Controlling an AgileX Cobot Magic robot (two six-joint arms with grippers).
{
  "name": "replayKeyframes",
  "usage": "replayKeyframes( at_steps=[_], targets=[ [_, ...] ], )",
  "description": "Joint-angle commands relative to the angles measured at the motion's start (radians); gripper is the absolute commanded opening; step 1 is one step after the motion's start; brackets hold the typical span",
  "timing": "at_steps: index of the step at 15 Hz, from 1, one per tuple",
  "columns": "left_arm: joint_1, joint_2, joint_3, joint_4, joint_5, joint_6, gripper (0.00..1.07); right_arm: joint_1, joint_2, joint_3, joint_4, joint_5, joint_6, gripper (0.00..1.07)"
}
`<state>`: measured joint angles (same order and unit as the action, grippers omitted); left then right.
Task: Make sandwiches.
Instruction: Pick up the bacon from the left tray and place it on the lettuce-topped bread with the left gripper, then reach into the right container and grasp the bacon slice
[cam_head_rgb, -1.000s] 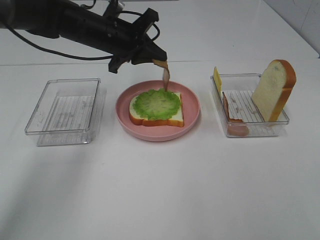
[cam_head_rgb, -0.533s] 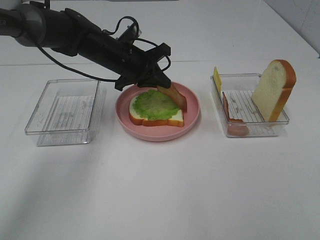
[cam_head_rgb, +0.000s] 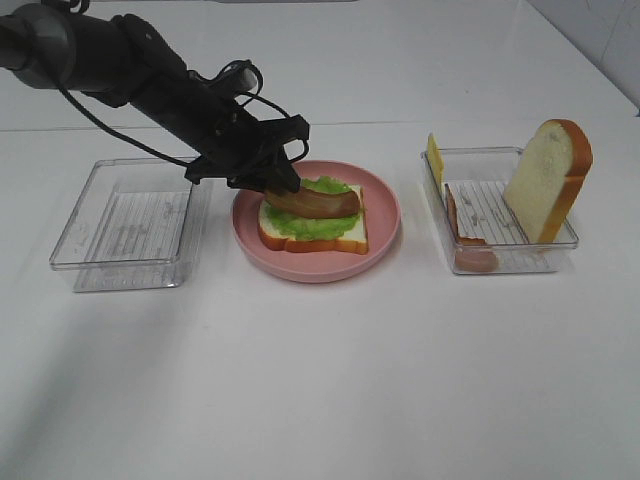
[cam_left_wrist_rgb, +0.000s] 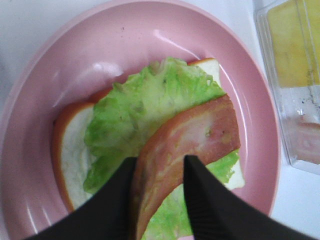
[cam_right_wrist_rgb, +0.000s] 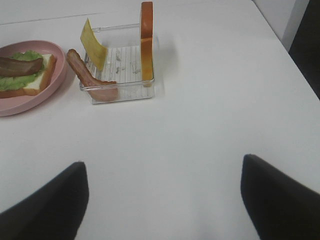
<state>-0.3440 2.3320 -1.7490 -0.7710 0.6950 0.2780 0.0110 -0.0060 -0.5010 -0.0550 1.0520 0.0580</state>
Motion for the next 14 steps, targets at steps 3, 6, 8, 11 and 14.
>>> replayKeyframes(
  at_steps=[3,6,8,11,14],
  targets=[
    [0.000,-0.082,-0.018,0.101,-0.003,-0.003,0.88,-0.005,-0.012,0.003,-0.002,0.001,-0.002,0.78],
    [0.000,-0.177,-0.018,0.230,0.067,-0.025,0.88,-0.005,-0.012,0.003,-0.002,0.001,-0.002,0.78],
    [0.000,-0.278,-0.018,0.385,0.207,-0.168,0.88,-0.005,-0.012,0.003,-0.002,0.001,-0.002,0.78],
    [0.000,-0.401,-0.016,0.587,0.382,-0.348,0.88,-0.005,-0.012,0.003,-0.002,0.001,-0.002,0.78],
    [0.000,-0.502,0.017,0.745,0.554,-0.421,0.88,-0.005,-0.012,0.003,-0.002,0.001,-0.002,0.78]
  ],
)
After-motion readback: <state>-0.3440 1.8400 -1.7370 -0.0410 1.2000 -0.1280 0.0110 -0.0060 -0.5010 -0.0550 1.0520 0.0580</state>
